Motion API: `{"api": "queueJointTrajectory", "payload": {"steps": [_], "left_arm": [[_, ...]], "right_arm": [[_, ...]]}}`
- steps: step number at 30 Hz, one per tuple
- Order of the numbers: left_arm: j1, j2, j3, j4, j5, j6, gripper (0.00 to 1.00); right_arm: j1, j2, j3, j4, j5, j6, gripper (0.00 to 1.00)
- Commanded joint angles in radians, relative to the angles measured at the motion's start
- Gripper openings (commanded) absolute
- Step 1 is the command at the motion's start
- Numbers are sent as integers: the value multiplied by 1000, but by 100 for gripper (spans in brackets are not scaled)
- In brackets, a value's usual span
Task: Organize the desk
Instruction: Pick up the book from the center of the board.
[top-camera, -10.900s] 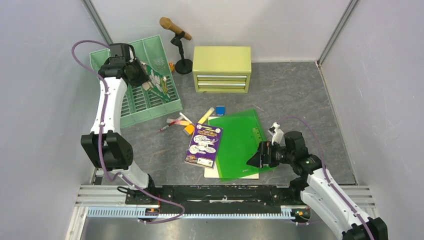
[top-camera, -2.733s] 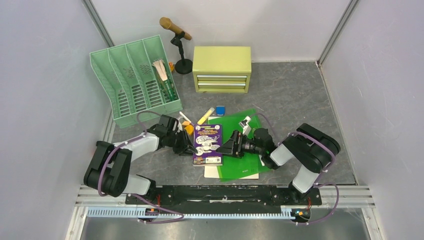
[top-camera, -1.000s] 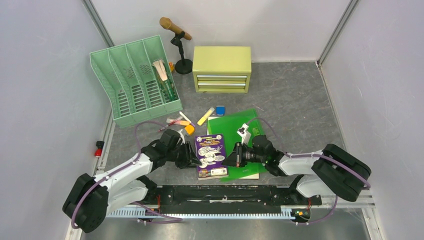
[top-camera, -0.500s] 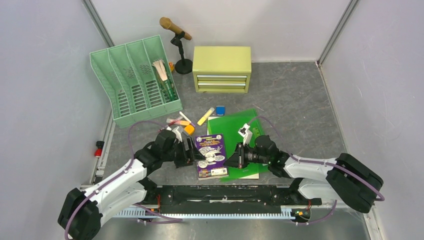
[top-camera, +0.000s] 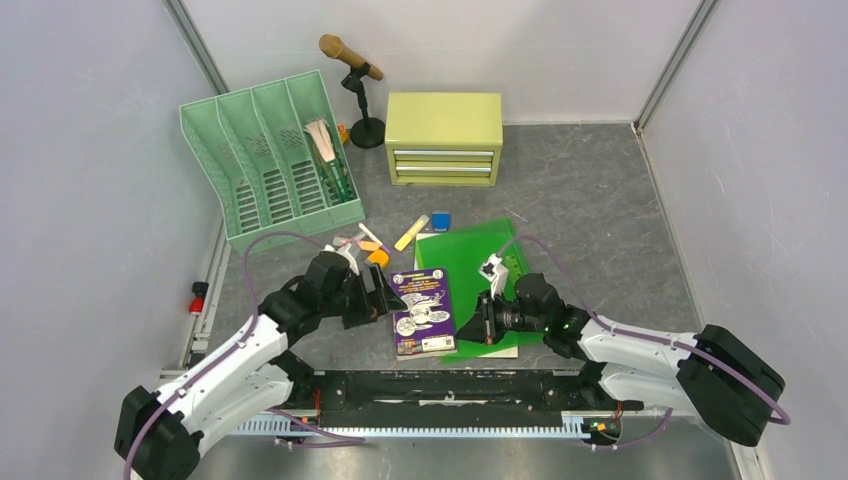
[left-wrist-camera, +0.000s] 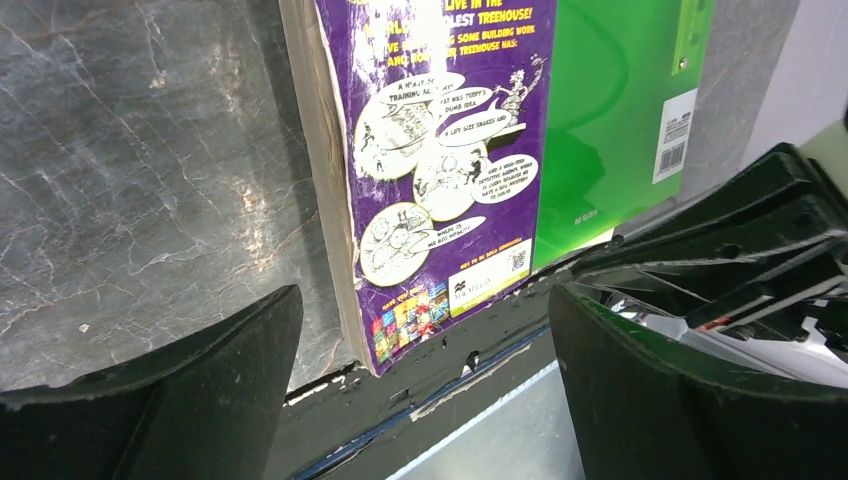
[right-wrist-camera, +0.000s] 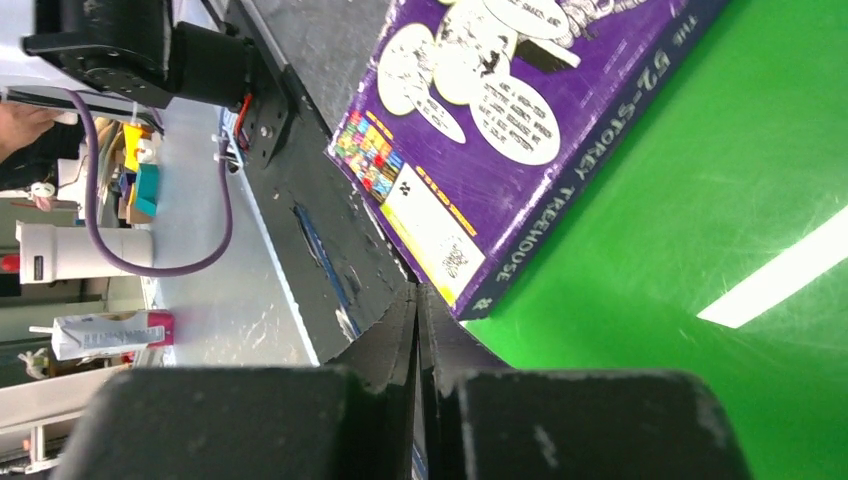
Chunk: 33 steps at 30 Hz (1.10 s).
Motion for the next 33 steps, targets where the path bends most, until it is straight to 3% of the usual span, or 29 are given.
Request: {"api": "queueJointTrajectory", "payload": {"steps": [1,6,12,14,17,22,25,29,33], "left_arm": [[-3,-21,34,-44,-47,41,97],[-3,26,-18,2,-51,9,91],[-3,172,-118,242,23,-58,80],[-3,239,-120,277,23,-56,72],[-3,321,-109,332,36,-51,57],[-5,396,-82,392,77,-63,25],[-8,360,-69,377,90,-86,23],[-26,259,-68,350,94,-123,21],[-38,164,-82,371,136,-169,6]], "right_arm": [[3,22,26,-46,23,-56,13],[1,122,60,-8,8,-49,32],[-28,217,97,16,-11,-50,61],[-47,243,95,49,-29,-35,70],[-81,282,80,131,-77,9,75],[-90,368,48,309,-128,99,72],[-89,405,14,460,-172,179,68],[-83,409,-2,503,-181,199,59],[-81,397,-41,622,-188,262,59]]}}
